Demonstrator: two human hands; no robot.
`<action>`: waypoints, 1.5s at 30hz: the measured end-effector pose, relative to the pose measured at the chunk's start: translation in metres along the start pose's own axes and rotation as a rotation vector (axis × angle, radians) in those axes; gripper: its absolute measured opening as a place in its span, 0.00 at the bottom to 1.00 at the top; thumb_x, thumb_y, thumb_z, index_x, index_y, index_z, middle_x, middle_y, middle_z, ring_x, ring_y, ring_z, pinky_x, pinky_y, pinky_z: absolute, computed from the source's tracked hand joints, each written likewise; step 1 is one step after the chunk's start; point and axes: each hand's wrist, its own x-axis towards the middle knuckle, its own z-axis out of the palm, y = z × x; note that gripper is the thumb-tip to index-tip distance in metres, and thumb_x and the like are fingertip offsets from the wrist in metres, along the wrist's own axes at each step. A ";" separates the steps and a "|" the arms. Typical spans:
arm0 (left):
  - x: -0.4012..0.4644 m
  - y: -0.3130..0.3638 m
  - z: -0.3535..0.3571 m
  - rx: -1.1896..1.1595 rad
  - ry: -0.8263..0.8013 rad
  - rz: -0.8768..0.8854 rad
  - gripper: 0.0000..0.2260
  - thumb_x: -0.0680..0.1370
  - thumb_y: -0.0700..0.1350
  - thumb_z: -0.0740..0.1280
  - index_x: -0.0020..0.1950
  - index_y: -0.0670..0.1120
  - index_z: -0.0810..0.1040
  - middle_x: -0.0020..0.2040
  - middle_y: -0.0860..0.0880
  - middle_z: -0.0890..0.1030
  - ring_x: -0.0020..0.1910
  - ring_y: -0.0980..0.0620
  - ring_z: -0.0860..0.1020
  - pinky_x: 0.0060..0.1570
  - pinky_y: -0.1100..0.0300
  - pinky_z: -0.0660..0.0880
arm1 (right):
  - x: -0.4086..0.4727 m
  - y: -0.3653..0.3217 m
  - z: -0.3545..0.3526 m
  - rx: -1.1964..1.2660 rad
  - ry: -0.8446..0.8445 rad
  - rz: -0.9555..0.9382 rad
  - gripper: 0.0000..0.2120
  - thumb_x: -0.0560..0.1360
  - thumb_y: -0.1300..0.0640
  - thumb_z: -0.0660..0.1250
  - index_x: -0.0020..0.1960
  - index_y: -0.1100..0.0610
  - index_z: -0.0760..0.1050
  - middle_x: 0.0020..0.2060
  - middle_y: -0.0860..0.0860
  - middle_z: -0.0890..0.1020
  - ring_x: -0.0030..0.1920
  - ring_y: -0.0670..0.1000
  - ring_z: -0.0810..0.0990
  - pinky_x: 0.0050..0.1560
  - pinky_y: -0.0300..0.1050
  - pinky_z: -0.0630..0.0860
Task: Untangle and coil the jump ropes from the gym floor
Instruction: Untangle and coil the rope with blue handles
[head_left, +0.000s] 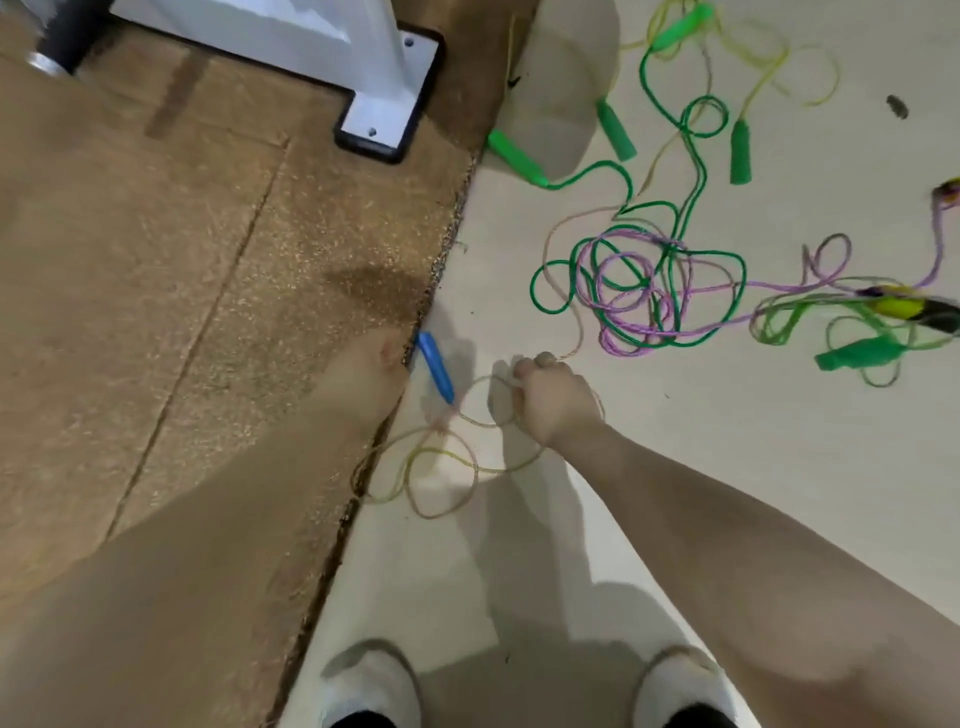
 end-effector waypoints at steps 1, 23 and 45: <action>0.012 -0.004 0.008 -0.009 0.018 0.008 0.17 0.79 0.38 0.59 0.67 0.46 0.71 0.58 0.46 0.76 0.55 0.48 0.73 0.46 0.67 0.63 | 0.014 0.001 0.013 -0.028 0.017 0.011 0.17 0.77 0.60 0.57 0.65 0.61 0.66 0.60 0.58 0.70 0.60 0.60 0.71 0.54 0.49 0.69; -0.016 0.046 0.050 -0.255 -0.123 0.443 0.06 0.78 0.40 0.61 0.51 0.50 0.75 0.44 0.43 0.79 0.43 0.52 0.75 0.45 0.57 0.71 | -0.044 -0.005 -0.060 1.795 -0.056 -0.382 0.07 0.68 0.67 0.63 0.43 0.58 0.71 0.28 0.49 0.73 0.25 0.46 0.68 0.30 0.39 0.70; -0.063 0.063 0.003 -0.822 -0.821 0.237 0.07 0.70 0.48 0.64 0.35 0.48 0.78 0.23 0.55 0.60 0.20 0.60 0.53 0.21 0.66 0.49 | -0.047 0.024 -0.062 0.938 0.519 -0.018 0.09 0.81 0.55 0.53 0.46 0.57 0.69 0.36 0.50 0.74 0.37 0.51 0.71 0.37 0.42 0.64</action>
